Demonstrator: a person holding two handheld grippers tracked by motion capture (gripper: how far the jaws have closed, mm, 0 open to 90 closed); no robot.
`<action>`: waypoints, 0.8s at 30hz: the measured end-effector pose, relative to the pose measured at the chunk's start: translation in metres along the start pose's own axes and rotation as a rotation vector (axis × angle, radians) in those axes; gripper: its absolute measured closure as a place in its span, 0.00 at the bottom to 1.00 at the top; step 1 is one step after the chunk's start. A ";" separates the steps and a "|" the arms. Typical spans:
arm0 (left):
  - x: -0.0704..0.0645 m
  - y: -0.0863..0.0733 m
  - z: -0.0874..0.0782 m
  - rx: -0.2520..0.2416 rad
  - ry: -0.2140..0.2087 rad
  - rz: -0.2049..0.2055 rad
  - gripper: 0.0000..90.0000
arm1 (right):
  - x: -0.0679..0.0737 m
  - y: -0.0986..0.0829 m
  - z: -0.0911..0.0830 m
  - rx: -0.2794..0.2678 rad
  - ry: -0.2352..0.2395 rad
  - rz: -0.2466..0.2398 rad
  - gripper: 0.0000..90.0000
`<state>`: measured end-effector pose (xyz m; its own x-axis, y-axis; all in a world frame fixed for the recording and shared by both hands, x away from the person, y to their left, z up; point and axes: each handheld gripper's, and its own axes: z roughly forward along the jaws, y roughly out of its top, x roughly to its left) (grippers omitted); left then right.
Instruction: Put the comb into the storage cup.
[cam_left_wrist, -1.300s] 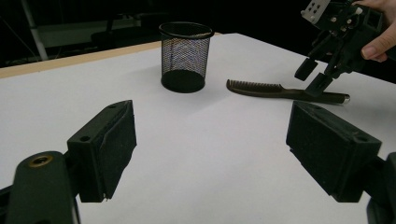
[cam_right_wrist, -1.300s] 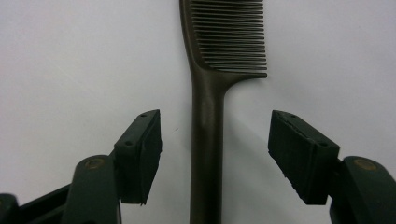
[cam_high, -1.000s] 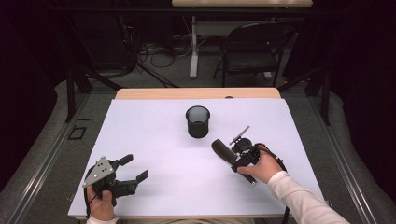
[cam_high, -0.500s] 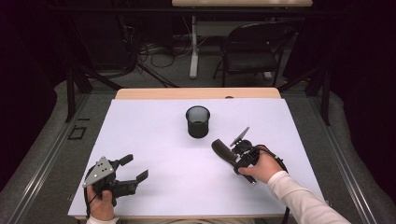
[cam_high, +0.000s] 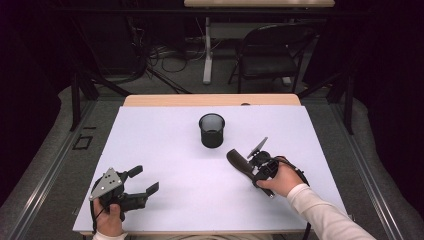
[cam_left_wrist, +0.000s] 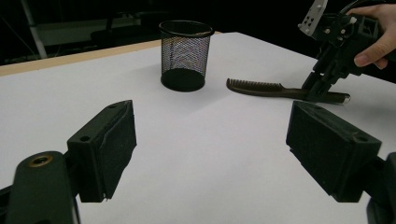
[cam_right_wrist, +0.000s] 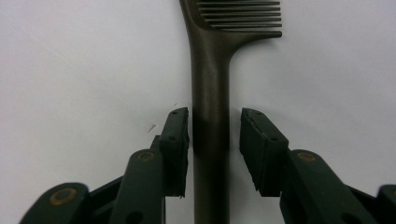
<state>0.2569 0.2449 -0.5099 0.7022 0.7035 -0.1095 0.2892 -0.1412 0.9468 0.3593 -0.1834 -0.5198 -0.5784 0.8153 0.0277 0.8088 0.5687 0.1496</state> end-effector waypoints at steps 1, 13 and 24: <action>0.000 0.000 0.000 -0.001 0.000 -0.001 0.18 | 0.000 0.000 0.000 -0.002 0.002 0.001 0.71; 0.000 0.000 0.000 -0.002 -0.003 -0.001 0.18 | 0.001 -0.001 0.003 -0.004 0.000 0.012 0.76; 0.000 0.000 0.001 0.001 -0.001 -0.002 0.18 | 0.001 0.000 0.003 0.012 0.012 0.024 0.80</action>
<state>0.2572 0.2447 -0.5105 0.7019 0.7034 -0.1121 0.2918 -0.1404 0.9461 0.3594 -0.1825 -0.5229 -0.5596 0.8276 0.0435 0.8239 0.5499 0.1370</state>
